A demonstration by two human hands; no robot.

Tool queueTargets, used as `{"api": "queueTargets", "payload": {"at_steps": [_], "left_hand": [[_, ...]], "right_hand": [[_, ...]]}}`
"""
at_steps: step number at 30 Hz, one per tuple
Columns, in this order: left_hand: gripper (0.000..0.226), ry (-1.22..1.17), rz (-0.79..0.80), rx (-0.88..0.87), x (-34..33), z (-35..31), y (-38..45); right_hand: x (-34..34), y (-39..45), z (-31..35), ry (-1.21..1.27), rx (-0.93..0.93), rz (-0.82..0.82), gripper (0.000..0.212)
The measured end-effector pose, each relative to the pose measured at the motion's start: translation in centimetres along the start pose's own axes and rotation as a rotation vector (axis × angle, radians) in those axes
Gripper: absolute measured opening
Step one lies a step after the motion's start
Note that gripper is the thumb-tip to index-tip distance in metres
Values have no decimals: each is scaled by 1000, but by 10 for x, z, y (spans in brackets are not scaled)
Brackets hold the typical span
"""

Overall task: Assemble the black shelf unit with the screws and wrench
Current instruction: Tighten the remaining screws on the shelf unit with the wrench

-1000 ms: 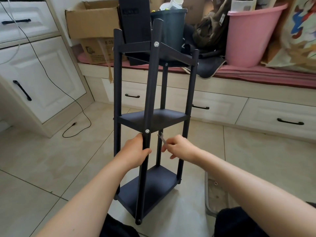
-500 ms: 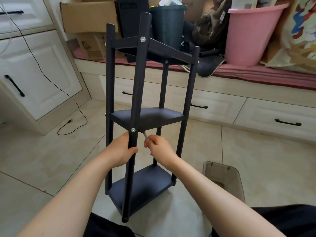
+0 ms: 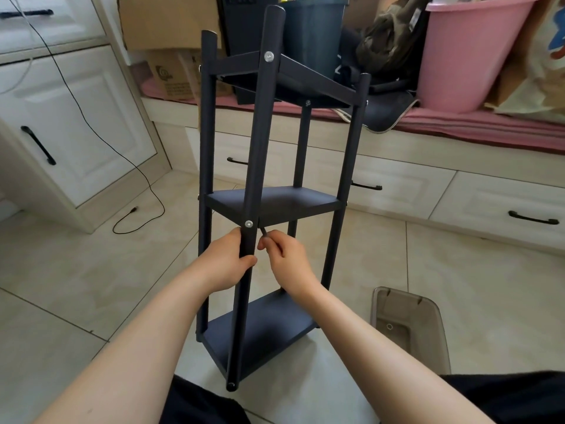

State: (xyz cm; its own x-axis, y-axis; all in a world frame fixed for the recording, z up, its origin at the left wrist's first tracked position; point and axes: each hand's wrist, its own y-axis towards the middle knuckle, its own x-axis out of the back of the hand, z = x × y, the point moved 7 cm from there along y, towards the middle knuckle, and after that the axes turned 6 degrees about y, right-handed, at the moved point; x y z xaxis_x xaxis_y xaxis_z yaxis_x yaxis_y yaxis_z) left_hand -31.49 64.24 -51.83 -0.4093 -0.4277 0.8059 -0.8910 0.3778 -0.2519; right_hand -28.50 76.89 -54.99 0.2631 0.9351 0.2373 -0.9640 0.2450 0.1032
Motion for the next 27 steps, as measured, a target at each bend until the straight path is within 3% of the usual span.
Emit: {"api": "queueTargets", "payload": {"at_steps": [7, 17, 27], "left_hand": [[41, -44, 21, -14, 1, -1, -3], [55, -20, -6, 13, 7, 10, 2], [38, -30, -5, -1, 11, 19, 6]], "right_hand": [[-5, 3, -1, 103, 86, 16, 27], [-13, 24, -6, -1, 238, -79, 17], [-29, 34, -1, 29, 259, -125, 18]]}}
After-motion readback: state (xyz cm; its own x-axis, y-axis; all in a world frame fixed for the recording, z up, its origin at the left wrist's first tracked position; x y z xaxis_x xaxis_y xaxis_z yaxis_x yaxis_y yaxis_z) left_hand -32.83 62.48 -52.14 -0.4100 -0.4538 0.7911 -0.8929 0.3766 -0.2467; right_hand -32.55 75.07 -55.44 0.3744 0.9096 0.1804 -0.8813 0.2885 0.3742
